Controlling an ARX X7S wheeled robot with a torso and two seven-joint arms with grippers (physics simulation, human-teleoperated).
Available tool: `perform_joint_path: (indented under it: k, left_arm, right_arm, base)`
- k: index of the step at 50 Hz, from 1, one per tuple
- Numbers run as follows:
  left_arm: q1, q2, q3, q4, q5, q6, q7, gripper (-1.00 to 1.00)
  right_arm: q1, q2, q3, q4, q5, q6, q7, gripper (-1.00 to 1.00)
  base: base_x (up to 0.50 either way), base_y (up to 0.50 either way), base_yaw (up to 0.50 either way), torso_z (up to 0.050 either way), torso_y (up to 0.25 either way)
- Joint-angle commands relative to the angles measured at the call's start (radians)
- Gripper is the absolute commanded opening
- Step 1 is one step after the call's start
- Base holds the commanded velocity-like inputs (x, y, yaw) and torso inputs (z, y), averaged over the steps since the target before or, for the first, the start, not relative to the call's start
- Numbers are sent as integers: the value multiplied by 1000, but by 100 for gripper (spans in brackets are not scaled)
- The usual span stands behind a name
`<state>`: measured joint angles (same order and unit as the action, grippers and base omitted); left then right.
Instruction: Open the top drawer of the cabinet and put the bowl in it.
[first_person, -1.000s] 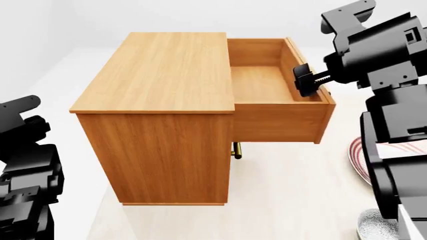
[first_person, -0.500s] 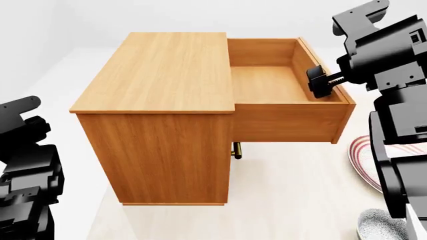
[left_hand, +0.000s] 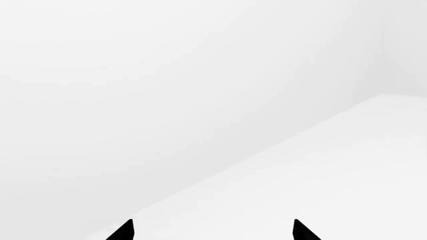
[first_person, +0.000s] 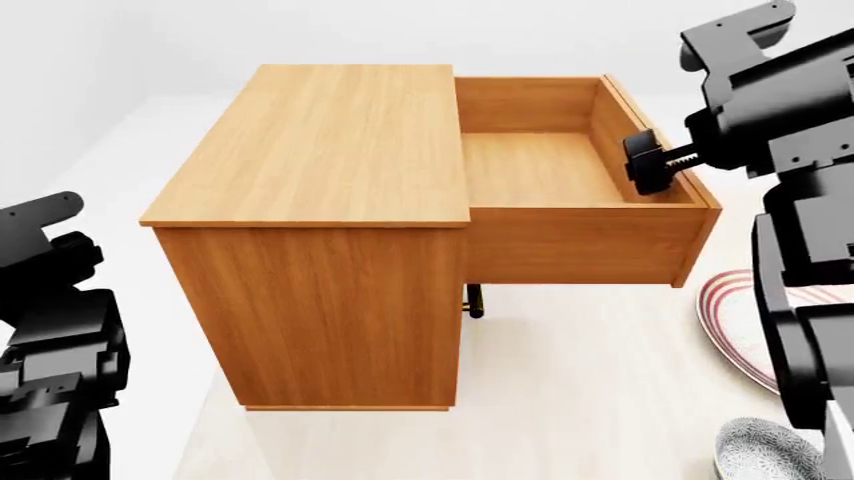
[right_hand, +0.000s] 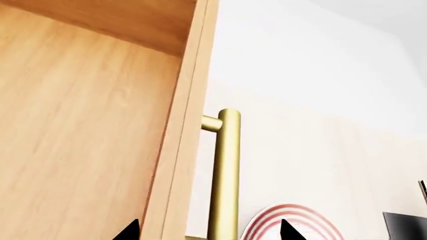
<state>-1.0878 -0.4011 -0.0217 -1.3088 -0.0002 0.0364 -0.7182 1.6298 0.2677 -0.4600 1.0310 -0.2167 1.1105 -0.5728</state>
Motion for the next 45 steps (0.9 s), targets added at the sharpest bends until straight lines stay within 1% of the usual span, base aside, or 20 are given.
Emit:
perform_joint_path:
  k: [1,4,7,10,13,16,19,21,25,34,37,43,45]
  left_arm:
    - [1,1,-1,0,0,0,1,100]
    - [1,1,0,0,0,0,2,100]
    - [1,0,0,0,0,0,2,100]
    - [0,0,0,0,0,0,1,100]
    - [0,1,0,0,0,0,1,100]
    - [0,1,-1,0,0,0,1,100]
    - [3,1,-2,0,0,1,0,100]
    - [4,0,-3,0,0,0,-1,100]
    - [5,0,-4,0,0,1,-1,100]
    - [8,-1,-11,0,0,2,-3,100]
    - [5,-1,-11,0,0,2,-3,100]
    - [5,-1,-11,0,0,5,-3,100]
    - [5,0,-11,0,0,5,-3,100]
  right_arm:
    - [15,23,22,0,-39,-11,32,100]
    - [25,38,86,-101,-6,33,21,100]
    - [37,54,208,-242,46,101,21,100]
    - [45,71,299,-402,80,220,-4,100]
    - [52,87,353,-492,93,279,-14,100]
    - [45,119,362,-592,103,316,-43,100]
    - [34,157,390,-660,102,324,-51,100]
    - [4,172,428,-719,93,286,-31,100]
    - [-33,228,443,-780,87,289,-41,100]
    - [-182,423,288,-882,68,317,-129,100]
    - [-263,495,247,-950,75,347,-173,100]
    - [-405,575,306,-1027,81,458,-218,100]
    - [-472,576,343,-1022,-16,460,-327,100]
  base:
    - [0,0,0,0,0]
    - [0,0,0,0,0]
    - [0,0,0,0,0]
    - [0,0,0,0,0]
    - [0,0,0,0,0]
    - [0,0,0,0,0]
    - [0,0,0,0,0]
    - [0,0,0,0,0]
    - [0,0,0,0,0]
    - [0,0,0,0,0]
    - [0,0,0,0,0]
    - [0,0,0,0,0]
    - [0,0,0,0,0]
